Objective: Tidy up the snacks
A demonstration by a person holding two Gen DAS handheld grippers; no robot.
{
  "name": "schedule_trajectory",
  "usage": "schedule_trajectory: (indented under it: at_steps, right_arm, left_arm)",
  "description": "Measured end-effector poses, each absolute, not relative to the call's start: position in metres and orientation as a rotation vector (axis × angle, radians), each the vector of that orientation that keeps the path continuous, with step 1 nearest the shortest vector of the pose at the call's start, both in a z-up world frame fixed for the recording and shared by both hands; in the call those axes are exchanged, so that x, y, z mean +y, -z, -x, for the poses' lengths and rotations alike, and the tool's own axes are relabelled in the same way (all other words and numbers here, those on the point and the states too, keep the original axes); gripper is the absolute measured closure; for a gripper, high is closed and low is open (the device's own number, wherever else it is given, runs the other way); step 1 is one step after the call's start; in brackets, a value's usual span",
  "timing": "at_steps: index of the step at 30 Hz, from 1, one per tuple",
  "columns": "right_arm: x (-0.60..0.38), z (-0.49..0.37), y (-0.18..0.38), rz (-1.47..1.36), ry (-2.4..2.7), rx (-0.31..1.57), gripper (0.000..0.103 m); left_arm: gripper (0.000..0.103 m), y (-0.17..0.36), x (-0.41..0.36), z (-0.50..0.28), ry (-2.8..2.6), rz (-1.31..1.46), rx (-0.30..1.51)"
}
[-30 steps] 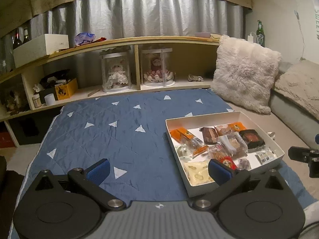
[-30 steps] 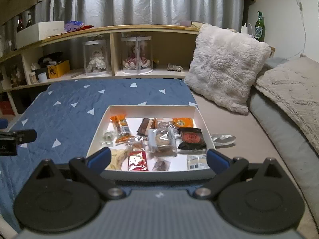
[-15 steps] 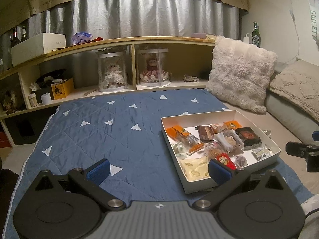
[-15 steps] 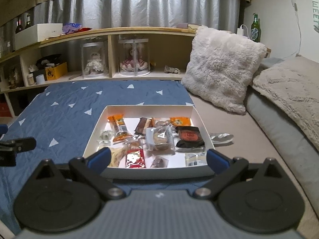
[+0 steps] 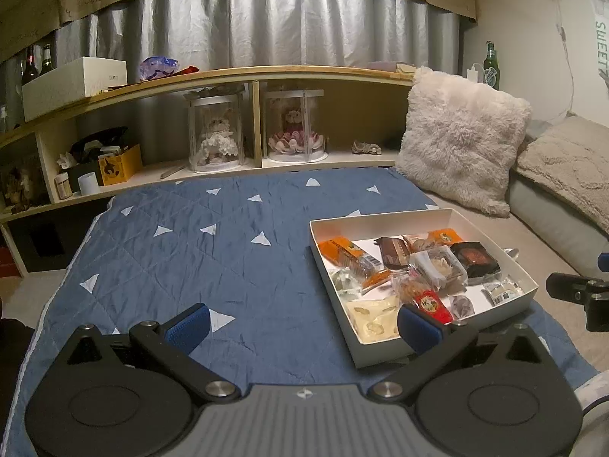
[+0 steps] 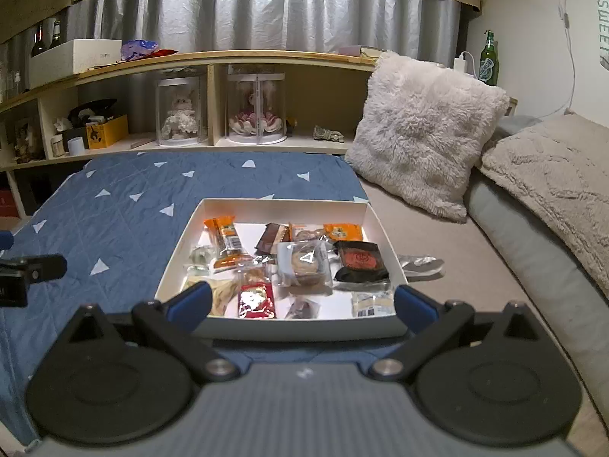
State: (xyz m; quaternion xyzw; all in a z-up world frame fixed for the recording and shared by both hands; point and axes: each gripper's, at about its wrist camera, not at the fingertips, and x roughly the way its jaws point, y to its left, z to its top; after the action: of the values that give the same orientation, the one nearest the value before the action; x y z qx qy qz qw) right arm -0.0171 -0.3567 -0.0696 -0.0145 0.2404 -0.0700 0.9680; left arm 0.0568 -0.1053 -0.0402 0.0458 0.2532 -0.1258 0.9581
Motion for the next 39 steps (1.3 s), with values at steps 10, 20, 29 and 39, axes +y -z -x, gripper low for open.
schedule_trajectory:
  at_steps: [10, 20, 29, 39]
  right_arm:
    - [-0.3589, 0.0172, 0.0717, 0.021, 0.144, 0.481, 0.001]
    - [-0.3589, 0.017, 0.073, 0.029, 0.136, 0.483, 0.001]
    - [-0.3617, 0.0148, 0.074, 0.035, 0.123, 0.487, 0.001]
    - [-0.3616, 0.0147, 0.0747, 0.038, 0.121, 0.487, 0.001]
  left_arm:
    - [0.0, 0.041, -0.106, -0.0567, 0.254, -0.093, 0.513]
    - [0.0, 0.0409, -0.1057, -0.0568, 0.252, -0.092, 0.512]
    - [0.0, 0.0407, -0.1053, -0.0567, 0.255, -0.093, 0.513]
    - [0.0, 0.0409, -0.1056, -0.0566, 0.253, -0.093, 0.513]
